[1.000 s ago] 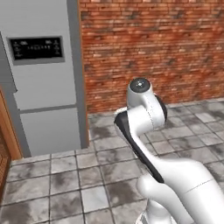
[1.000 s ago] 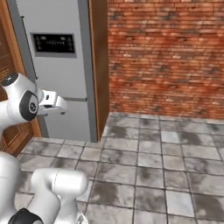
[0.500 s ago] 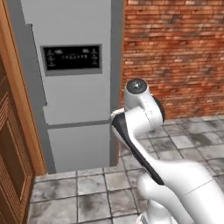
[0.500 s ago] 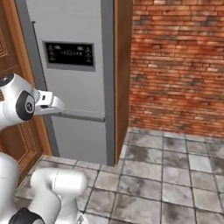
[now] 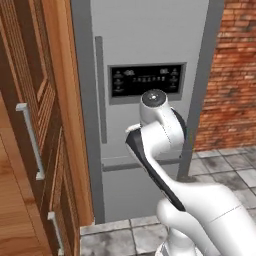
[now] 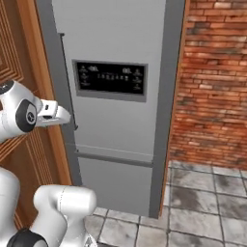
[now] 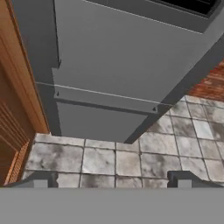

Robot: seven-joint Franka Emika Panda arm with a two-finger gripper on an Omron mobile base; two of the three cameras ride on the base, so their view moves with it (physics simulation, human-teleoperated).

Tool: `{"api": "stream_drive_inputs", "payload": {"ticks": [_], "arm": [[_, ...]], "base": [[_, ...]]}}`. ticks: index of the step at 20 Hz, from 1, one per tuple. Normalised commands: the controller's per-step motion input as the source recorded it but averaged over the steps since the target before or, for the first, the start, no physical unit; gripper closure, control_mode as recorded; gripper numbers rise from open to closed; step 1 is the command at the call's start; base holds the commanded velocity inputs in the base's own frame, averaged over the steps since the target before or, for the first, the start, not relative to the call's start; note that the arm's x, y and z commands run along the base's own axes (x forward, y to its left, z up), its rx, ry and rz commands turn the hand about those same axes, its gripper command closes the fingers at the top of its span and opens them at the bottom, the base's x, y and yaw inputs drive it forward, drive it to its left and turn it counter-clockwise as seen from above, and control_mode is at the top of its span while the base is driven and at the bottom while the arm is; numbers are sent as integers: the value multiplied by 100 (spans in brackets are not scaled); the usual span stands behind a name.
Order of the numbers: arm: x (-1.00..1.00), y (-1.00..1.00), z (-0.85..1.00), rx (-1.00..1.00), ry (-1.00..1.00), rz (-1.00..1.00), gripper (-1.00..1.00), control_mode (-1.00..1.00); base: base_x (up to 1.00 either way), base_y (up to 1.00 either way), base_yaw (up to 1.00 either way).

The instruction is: Retrieve the steak from the fridge and place it on the saucepan with marinade on the stove.

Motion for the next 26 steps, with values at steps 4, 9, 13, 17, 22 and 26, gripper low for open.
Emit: {"api": "stream_drive_inputs", "payload": {"ticks": [4,9,13,17,22,26], "arm": [[0,0,0,0,0,0,-100,100],[0,0,0,0,0,0,-100,100],[0,0,0,0,0,0,-100,100],[0,0,0,0,0,0,-100,100],[0,0,0,0,0,0,-100,100],[0,0,0,0,0,0,-100,100]], "base": [[29,71,-1],[0,18,0],[0,0,0],[8,-1,0],[21,-4,0],[0,0,0]]}}
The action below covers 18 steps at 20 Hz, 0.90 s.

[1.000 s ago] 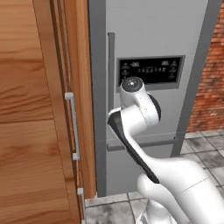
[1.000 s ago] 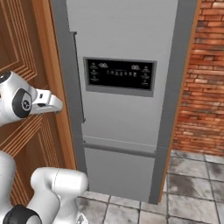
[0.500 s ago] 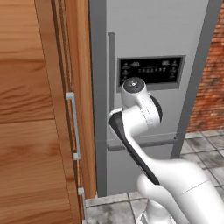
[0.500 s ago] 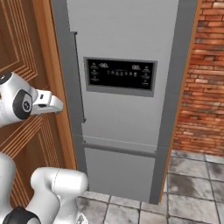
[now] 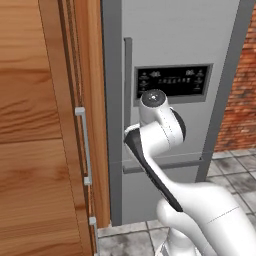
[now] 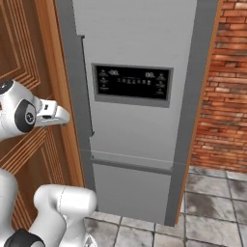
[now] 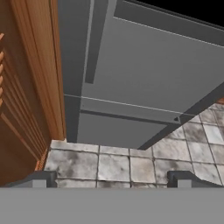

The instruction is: Retrieve the steak from the fridge and place it on the saucepan with marinade on the stove.

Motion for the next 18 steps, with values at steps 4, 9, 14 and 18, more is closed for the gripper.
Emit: {"api": "stream_drive_inputs", "payload": {"ticks": [4,9,14,18], "arm": [[0,0,0,0,0,0,-100,100],[39,-4,0,0,3,0,-100,-100],[26,-4,10,3,5,9,-100,-100],[0,0,31,10,-7,8,-100,-100]], "base": [[38,-5,0],[26,-6,0],[0,0,0],[0,0,0]]}}
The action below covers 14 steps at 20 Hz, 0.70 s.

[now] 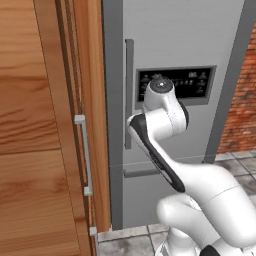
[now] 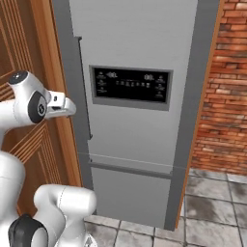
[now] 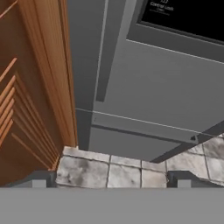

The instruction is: Retrieve the steak from the fridge and place it on the saucepan with marinade on the stove.

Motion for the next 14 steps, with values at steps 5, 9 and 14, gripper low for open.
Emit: {"api": "stream_drive_inputs", "payload": {"ticks": [5,9,14], "arm": [[0,0,25,4,-16,0,-100,-100],[20,0,0,0,-9,0,-100,-100],[45,0,0,4,-4,0,-100,-100]], "base": [[0,0,0],[0,0,0],[0,0,0]]}}
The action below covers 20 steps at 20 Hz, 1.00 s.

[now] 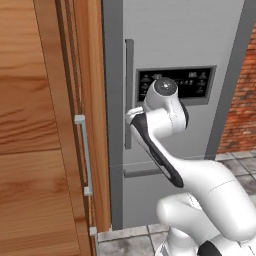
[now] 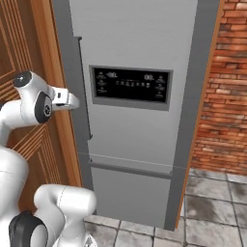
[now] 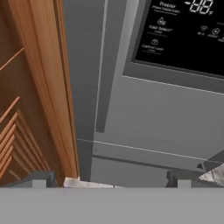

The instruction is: Retrieve the steak from the fridge and place it on the saucepan with marinade on the stove.

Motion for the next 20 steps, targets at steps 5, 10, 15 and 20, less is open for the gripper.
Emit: {"api": "stream_drive_inputs", "payload": {"ticks": [5,10,15,20], "arm": [[40,0,0,23,-4,0,-100,-100],[2,-1,0,17,-10,0,-100,-100],[15,0,0,0,0,0,-100,-100],[35,0,0,0,0,0,-100,-100]], "base": [[0,0,0],[0,0,0],[0,0,0],[0,0,0]]}}
